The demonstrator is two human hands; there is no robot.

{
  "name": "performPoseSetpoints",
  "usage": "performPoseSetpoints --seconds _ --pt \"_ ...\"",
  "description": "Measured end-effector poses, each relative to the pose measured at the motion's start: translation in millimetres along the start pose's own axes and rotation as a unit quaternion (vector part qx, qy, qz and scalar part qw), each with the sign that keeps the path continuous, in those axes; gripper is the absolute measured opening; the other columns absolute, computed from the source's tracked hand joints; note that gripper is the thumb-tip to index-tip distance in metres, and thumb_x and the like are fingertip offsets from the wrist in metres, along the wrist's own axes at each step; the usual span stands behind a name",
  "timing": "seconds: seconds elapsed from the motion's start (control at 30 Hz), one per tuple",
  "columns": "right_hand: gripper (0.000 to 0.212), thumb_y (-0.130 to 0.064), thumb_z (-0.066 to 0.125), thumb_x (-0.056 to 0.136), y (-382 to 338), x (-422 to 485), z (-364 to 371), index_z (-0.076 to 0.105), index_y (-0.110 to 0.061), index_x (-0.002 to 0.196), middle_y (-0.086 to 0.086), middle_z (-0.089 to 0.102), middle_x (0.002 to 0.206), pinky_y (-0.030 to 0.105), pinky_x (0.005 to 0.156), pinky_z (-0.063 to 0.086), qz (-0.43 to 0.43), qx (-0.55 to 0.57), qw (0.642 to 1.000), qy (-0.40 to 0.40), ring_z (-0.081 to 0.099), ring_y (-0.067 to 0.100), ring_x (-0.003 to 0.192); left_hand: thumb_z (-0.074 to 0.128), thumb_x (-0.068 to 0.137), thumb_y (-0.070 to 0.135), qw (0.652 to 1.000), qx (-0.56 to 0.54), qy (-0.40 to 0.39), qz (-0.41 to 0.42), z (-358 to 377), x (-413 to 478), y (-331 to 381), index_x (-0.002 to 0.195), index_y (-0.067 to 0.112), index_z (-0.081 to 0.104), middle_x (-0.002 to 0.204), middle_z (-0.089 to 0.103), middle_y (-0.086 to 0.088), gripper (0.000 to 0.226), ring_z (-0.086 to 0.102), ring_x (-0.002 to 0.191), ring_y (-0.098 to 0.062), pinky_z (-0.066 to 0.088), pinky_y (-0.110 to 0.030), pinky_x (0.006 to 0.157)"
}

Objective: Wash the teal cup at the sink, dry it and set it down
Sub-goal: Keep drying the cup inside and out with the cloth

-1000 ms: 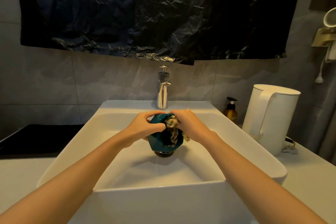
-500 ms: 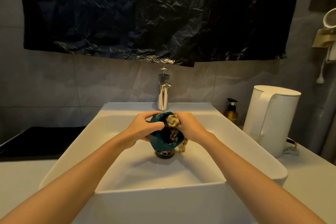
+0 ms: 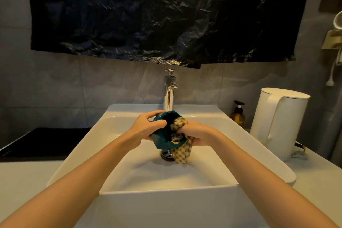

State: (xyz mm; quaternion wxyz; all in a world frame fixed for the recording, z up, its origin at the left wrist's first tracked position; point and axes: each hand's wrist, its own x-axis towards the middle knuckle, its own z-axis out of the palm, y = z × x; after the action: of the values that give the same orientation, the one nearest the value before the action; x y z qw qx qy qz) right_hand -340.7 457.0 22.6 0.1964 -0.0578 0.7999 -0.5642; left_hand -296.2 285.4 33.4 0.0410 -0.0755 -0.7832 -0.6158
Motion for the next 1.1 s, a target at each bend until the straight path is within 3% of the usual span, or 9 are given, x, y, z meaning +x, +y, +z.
performPoseSetpoints --seconds 0.1,0.23,0.37,0.5,0.6,0.7,0.9,1.0,1.1 --pt "0.028 -0.01 0.053 0.094 2.2 3.2 0.4 0.054 -0.012 0.122 0.013 0.063 0.118 0.042 0.096 0.051 -0.018 0.012 1.0 -0.002 0.062 0.026 0.107 0.058 0.087 0.011 1.0 0.008 -0.005 0.003 -0.9 0.1 1.4 0.116 0.034 0.053 0.109 0.059 -0.005 0.036 0.06 0.099 -0.023 0.058 -0.033 0.07" --pt "0.025 -0.01 0.046 0.091 -2.5 2.8 8.5 0.055 -0.007 0.115 0.014 0.061 0.113 0.037 0.086 0.052 -0.106 -0.134 0.969 0.181 0.058 0.026 0.102 0.059 0.088 0.012 0.999 0.016 0.004 0.04 0.4 0.6 4.4 0.13 0.038 0.044 0.126 0.055 -0.005 0.051 0.055 0.108 -0.021 0.052 -0.033 0.084" --pt "0.028 -0.002 0.05 0.086 -4.4 -11.3 8.8 0.046 -0.011 0.112 0.01 0.057 0.108 0.04 0.081 0.054 -0.179 -0.232 0.913 0.285 0.055 0.026 0.098 0.066 0.083 0.039 0.996 0.037 0.056 0.058 3.9 2.3 5.7 0.142 0.039 0.021 0.138 0.045 -0.004 0.074 0.045 0.124 -0.022 0.04 -0.034 0.096" --pt "0.036 0.001 0.058 0.083 0.0 -14.3 3.8 0.042 -0.013 0.112 0.008 0.055 0.109 0.036 0.078 0.052 -0.247 -0.284 0.852 0.364 0.055 0.025 0.099 0.06 0.085 0.045 0.99 -0.019 0.139 -0.002 9.4 -1.9 11.8 0.12 0.018 0.045 0.122 0.049 -0.006 0.047 0.048 0.107 -0.019 0.041 -0.031 0.084" --pt "0.041 0.004 0.058 0.083 -0.5 -14.6 -0.9 0.04 -0.01 0.117 0.009 0.052 0.112 0.035 0.079 0.051 -0.265 -0.257 0.833 0.412 0.053 0.025 0.101 0.052 0.091 0.044 0.985 -0.106 0.059 -0.127 14.5 -11.6 17.9 0.103 0.009 0.06 0.11 0.055 -0.005 0.038 0.052 0.102 -0.02 0.044 -0.031 0.082" --pt "0.044 0.002 0.062 0.082 -1.6 -13.4 -1.3 0.04 -0.009 0.119 0.01 0.052 0.114 0.039 0.081 0.053 -0.298 -0.236 0.816 0.436 0.054 0.026 0.102 0.054 0.091 0.04 0.909 -0.357 -0.033 -0.212 17.8 -15.9 24.3 0.106 0.004 0.065 0.109 0.065 -0.008 0.04 0.057 0.101 -0.019 0.049 -0.028 0.083" --pt "0.045 -0.006 0.062 0.087 -1.8 -15.6 3.9 0.039 -0.008 0.126 0.009 0.05 0.118 0.03 0.08 0.05 -0.366 -0.255 0.787 0.426 0.048 0.021 0.102 0.056 0.093 0.019 0.756 -0.62 -0.007 -0.209 28.3 -11.5 46.6 0.11 -0.006 0.051 0.118 0.061 -0.021 0.031 0.057 0.114 -0.028 0.046 -0.034 0.098" --pt "0.048 -0.008 0.062 0.089 0.0 -16.7 5.8 0.035 -0.009 0.129 0.008 0.047 0.119 0.029 0.08 0.051 -0.377 -0.28 0.793 0.388 0.047 0.019 0.103 0.058 0.091 0.01 0.724 -0.656 0.024 -0.212 26.4 -12.1 51.0 0.119 -0.002 0.05 0.121 0.06 -0.022 0.032 0.057 0.114 -0.031 0.046 -0.034 0.098" --pt "0.054 -0.005 0.06 0.088 0.0 -17.5 6.9 0.03 -0.009 0.133 0.008 0.042 0.123 0.028 0.085 0.05 -0.365 -0.297 0.821 0.324 0.045 0.018 0.106 0.058 0.09 0.009 0.728 -0.653 0.04 -0.205 23.7 -12.1 48.9 0.114 -0.003 0.051 0.122 0.06 -0.02 0.027 0.057 0.116 -0.029 0.046 -0.032 0.097"
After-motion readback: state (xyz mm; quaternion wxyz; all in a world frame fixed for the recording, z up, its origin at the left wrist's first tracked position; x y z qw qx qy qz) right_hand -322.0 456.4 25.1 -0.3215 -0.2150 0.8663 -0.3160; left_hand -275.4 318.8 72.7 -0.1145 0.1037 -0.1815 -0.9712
